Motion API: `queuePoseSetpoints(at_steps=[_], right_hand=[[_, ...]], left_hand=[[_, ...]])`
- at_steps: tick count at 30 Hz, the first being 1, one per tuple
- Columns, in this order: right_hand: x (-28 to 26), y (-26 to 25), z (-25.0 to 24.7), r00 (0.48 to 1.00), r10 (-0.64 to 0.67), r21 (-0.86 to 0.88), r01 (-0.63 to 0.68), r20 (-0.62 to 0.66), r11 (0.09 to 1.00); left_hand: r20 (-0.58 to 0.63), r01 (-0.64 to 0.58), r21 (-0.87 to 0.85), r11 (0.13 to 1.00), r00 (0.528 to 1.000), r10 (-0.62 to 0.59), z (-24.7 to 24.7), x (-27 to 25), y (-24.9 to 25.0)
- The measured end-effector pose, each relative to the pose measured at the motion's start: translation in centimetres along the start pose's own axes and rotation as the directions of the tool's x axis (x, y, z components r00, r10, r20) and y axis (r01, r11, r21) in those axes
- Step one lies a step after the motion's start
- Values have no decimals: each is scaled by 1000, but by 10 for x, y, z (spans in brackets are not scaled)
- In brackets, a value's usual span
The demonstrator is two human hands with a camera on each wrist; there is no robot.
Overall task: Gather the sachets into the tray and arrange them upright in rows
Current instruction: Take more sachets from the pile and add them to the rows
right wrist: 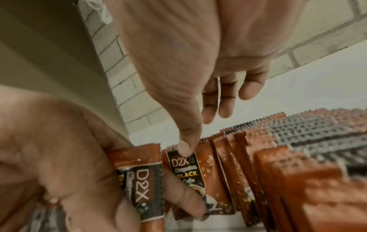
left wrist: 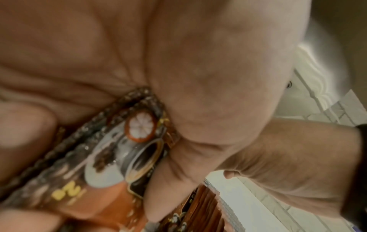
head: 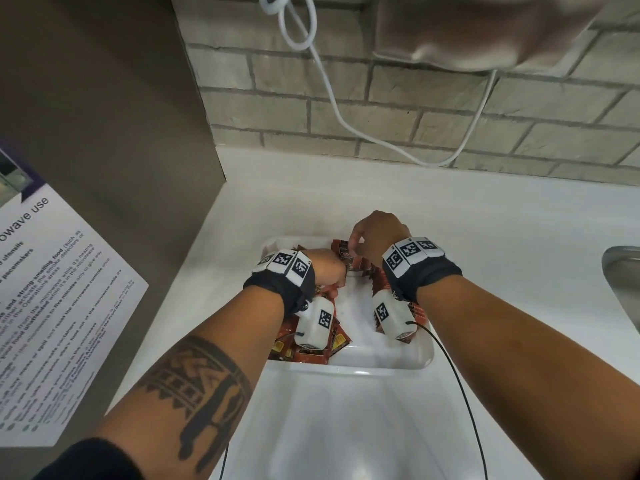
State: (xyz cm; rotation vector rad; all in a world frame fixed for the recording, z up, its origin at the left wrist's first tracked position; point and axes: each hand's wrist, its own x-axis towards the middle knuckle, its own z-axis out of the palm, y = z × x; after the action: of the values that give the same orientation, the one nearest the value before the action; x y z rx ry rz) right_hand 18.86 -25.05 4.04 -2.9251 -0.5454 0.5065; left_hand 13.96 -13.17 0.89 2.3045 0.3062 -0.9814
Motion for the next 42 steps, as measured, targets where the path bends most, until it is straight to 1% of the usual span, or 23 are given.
queuePoseSetpoints(at_steps=[6, 10, 11, 13, 15, 16, 18, 19, 20, 22, 23, 25, 29, 31, 34, 37, 39, 41, 42], right_hand=[[1, 3, -7, 1000, 17, 64, -18, 11, 998], [0, 5, -12, 999, 22, 97, -25, 34, 995], [0, 6, -13, 1000, 15, 108, -17, 21, 994], [-1, 10, -15, 998, -11, 146, 19, -57, 989], [-7, 14, -19, 991, -52, 207, 76, -121, 975], [-11, 15, -21, 989, -79, 236, 108, -127, 966], [-20, 16, -24, 987, -136, 292, 154, -80, 944], [-24, 16, -24, 987, -158, 323, 162, -38, 933], [-27, 16, -23, 986, -166, 355, 153, 6, 922], [-32, 17, -20, 986, -157, 426, 120, 54, 897], [-34, 17, -20, 986, -158, 460, 120, 46, 880], [-39, 18, -21, 988, -153, 516, 127, 7, 847], [-41, 20, -28, 989, -98, 575, 142, -107, 806], [-42, 21, -31, 988, -76, 600, 143, -136, 787], [-42, 19, -33, 983, -72, 602, 160, -167, 782], [-44, 17, -37, 983, -62, 598, 155, -174, 786], [-44, 16, -39, 983, -61, 597, 154, -173, 787], [-44, 16, -39, 983, -58, 595, 153, -176, 789], [-44, 15, -39, 982, -49, 585, 148, -183, 798]], left_hand=[[16, -24, 57, 998, 1000, 23, -1, -2, -1], [-11, -41, 39, 998, 999, 41, -3, -8, -2], [-22, -42, 20, 999, 999, 43, -4, -11, -3], [-47, -53, -44, 998, 998, 51, -5, -18, -4], [-84, -96, -168, 981, 993, 83, -7, -25, -8], [-108, -134, -222, 966, 988, 112, -8, -26, -12], [-153, -204, -274, 940, 974, 166, -10, -28, -19], [-164, -239, -324, 916, 967, 194, -10, -28, -23], [-169, -274, -408, 871, 960, 223, -9, -28, -25], [-201, -346, -564, 750, 938, 282, -6, -30, -28], [-224, -382, -604, 700, 924, 311, -4, -31, -29], [-259, -437, -642, 630, 897, 358, -2, -34, -30], [-273, -465, -702, 539, 875, 400, 0, -39, -34], [-302, -485, -691, 537, 868, 395, 0, -40, -37], [-367, -530, -627, 571, 848, 384, 0, -41, -39], [-452, -603, -532, 594, 796, 403, 2, -43, -37], [-492, -624, -480, 616, 773, 401, 2, -44, -38], [-531, -627, -404, 666, 754, 387, -1, -44, -40], [-551, -620, -342, 706, 741, 383, -3, -43, -41]])
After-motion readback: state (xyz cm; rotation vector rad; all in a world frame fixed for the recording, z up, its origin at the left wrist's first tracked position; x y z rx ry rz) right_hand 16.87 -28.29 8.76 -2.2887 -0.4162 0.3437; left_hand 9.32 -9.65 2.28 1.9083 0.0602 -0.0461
